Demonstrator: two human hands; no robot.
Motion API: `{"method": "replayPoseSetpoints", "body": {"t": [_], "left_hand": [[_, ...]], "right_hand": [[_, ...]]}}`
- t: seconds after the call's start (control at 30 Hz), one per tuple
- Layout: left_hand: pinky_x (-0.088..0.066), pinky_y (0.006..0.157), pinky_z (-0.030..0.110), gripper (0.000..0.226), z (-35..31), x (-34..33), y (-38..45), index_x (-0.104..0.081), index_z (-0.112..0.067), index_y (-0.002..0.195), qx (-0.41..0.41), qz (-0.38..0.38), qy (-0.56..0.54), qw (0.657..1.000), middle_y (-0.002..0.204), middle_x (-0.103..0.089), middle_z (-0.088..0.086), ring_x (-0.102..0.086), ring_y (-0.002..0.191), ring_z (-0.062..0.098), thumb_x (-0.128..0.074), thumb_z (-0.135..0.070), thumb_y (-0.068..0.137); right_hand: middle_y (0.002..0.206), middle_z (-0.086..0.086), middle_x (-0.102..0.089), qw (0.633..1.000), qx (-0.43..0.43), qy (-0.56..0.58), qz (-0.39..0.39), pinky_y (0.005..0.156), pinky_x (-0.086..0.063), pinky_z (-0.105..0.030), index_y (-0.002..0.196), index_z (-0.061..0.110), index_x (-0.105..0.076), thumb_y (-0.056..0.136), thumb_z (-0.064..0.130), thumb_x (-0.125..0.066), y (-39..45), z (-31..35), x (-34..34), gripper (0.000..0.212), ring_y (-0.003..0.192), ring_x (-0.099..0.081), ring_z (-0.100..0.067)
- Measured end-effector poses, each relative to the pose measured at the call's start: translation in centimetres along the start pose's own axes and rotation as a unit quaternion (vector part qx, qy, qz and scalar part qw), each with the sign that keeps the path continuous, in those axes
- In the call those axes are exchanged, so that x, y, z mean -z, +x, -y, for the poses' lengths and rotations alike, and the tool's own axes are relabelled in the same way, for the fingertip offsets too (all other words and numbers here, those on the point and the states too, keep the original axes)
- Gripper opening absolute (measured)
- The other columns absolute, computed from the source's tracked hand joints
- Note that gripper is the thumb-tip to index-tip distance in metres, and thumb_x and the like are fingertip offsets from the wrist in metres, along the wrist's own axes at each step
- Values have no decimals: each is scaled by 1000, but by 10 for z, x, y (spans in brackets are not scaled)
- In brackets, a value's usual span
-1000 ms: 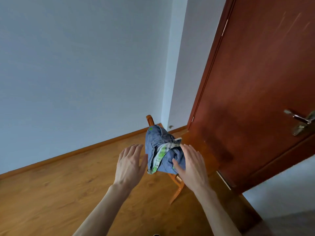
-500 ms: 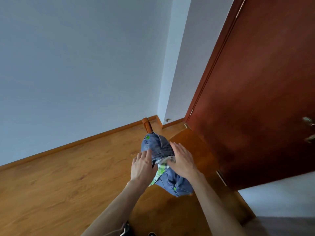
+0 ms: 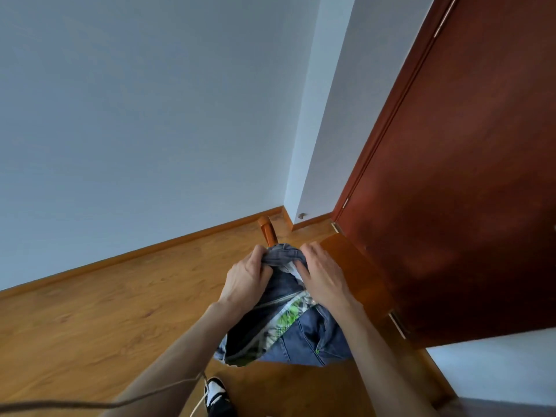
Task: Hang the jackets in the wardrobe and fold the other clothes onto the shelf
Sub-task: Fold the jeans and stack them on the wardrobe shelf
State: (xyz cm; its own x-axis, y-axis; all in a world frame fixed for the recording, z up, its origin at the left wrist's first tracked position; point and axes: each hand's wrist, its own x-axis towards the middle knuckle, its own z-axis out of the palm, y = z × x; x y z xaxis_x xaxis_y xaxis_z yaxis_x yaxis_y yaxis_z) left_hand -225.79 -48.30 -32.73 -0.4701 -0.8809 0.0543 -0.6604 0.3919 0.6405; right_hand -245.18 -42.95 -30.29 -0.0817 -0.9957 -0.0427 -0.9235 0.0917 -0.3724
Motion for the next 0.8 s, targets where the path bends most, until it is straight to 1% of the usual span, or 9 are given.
{"method": "replayPoseSetpoints", "body": {"t": [0.07,0.17,0.23,0.3,0.4,0.47,0.53,0.67,0.8], "left_hand": [[-47,57,37,12,-12,32,3,-52,-22,106,-15,-34,-24,999,83,-64,-5,-58,63,25,-56,-21,95],[-51,59,38,21,-27,79,-10,-53,-27,105,-31,-57,-6,998,80,-69,-6,-64,69,24,-65,-33,89],[-53,60,42,27,-27,106,-30,-48,-28,106,-19,-63,39,997,82,-70,-2,-65,73,29,-67,-35,88],[-53,60,43,27,-18,127,-56,-48,-23,102,32,-79,33,996,81,-69,1,-65,73,30,-70,-29,88],[-52,63,41,16,-1,151,-99,-56,-21,88,134,-112,6,985,82,-67,-3,-65,75,25,-70,-15,82],[-43,57,33,12,8,163,-129,-58,-22,85,164,-136,38,976,85,-59,-9,-59,78,22,-68,-16,83],[-38,57,31,14,16,178,-157,-57,-24,85,192,-158,57,967,86,-53,-10,-53,81,20,-68,-17,83],[-52,68,43,10,36,230,-214,-57,-20,97,272,-209,71,937,94,-59,0,-60,88,29,-63,-24,90],[-52,67,40,20,47,303,-284,-55,-20,117,351,-330,22,876,98,-70,4,-66,87,32,-58,-19,97]], "right_hand": [[89,4,-54,999,13,27,-14,53,-30,-21,113,17,-45,110,34,-45,4,18,22,17,70,-52,-17],[75,6,-53,992,56,96,-54,48,-30,-26,112,19,-45,109,34,-46,12,49,53,15,57,-51,-15],[73,4,-58,986,95,130,-48,53,-41,-39,106,26,-42,108,36,-46,19,77,71,10,59,-57,-19],[75,3,-62,977,140,161,-23,62,-48,-44,104,30,-42,107,36,-45,22,113,87,7,64,-60,-21],[74,-5,-61,947,207,247,-16,59,-44,-46,103,24,-50,106,28,-47,22,170,112,6,57,-52,-22],[73,-10,-59,929,250,271,-27,56,-39,-47,101,21,-52,106,24,-48,17,207,131,7,54,-46,-23],[75,-10,-59,914,294,276,-43,56,-39,-45,99,20,-53,105,22,-51,10,243,153,7,56,-46,-23],[85,0,-66,886,369,272,-78,71,-50,-45,100,18,-56,101,25,-54,-10,314,195,7,76,-61,-24],[87,9,-66,865,416,253,-121,78,-54,-48,101,25,-56,95,41,-50,-36,377,219,18,83,-63,-21]]}}
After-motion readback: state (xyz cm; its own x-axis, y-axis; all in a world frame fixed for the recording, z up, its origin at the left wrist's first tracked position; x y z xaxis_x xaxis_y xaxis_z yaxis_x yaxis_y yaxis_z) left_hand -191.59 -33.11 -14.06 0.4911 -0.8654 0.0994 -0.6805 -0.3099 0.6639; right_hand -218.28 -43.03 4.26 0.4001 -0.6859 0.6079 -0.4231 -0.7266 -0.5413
